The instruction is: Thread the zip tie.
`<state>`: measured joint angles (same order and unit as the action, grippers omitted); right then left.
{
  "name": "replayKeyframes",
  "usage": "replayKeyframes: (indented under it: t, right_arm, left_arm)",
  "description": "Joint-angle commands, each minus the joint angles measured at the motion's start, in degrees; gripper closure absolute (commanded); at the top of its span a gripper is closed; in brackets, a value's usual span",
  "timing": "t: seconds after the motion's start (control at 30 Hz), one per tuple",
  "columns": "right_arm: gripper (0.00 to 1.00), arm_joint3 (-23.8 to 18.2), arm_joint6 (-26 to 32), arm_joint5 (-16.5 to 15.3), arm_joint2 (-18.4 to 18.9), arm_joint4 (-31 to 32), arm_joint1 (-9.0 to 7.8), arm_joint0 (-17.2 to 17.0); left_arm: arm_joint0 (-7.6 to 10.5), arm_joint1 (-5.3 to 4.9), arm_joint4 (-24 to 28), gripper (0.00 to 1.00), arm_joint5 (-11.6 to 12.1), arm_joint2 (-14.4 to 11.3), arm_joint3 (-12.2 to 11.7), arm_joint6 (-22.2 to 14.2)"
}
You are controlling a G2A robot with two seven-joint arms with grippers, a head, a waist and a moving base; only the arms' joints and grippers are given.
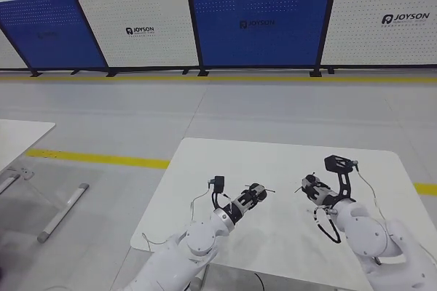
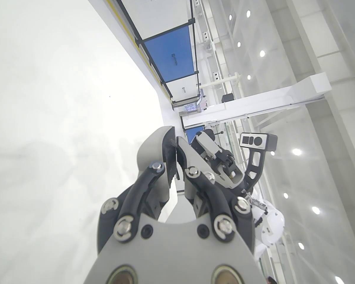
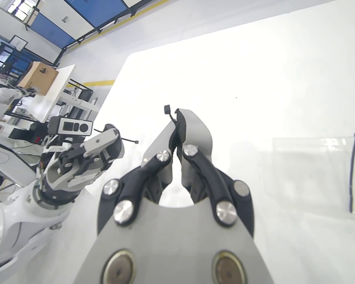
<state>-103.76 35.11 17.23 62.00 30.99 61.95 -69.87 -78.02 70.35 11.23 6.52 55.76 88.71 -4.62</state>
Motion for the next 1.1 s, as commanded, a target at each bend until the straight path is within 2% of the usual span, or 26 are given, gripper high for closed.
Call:
replayKeyframes:
  t: [0.0, 0.17, 0.23, 0.6, 0.73, 0.9, 1.07]
  right_arm:
    - [1.0, -0.1, -1.1, -2.0, 0.1, -0.5, 0.08, -0.3]
    - [1.0, -1.2, -2.9, -3.9, -1.0, -0.8, 0.54, -1.0]
    - [1.0, -0.6, -2.4, -3.0, -2.7, 0.8, 0.87, -0.1]
    - [1.0, -0.5, -2.6, -3.1, -2.7, 0.7, 0.88, -0.2]
    - [1.0, 0.5, -3.6, -4.9, -2.4, -0.8, 1.1, -0.7]
    - [1.0, 1.2, -5.0, -6.0, -4.1, -0.7, 1.73, -0.3]
    - [1.0, 2.4, -8.7, -3.9, -6.5, 1.8, 2.68, 0.6]
  left_arm:
    - [0.0, 0.0, 0.0, 1.0, 0.0, 0.0, 0.0, 0.0]
    - [0.0, 0.0, 0.0, 1.0, 0.0, 0.0, 0.0, 0.0]
    - [0.0, 0.0, 0.0, 1.0, 0.0, 0.0, 0.0, 0.0]
    - [0.0, 0.0, 0.0, 1.0, 0.0, 0.0, 0.0, 0.0]
    - [0.0, 0.0, 0.0, 1.0, 0.0, 0.0, 0.0, 0.0]
    - [0.0, 0.0, 0.0, 1.0, 0.0, 0.0, 0.0, 0.0]
    - [0.0, 0.0, 0.0, 1.0, 0.0, 0.0, 0.0, 0.0]
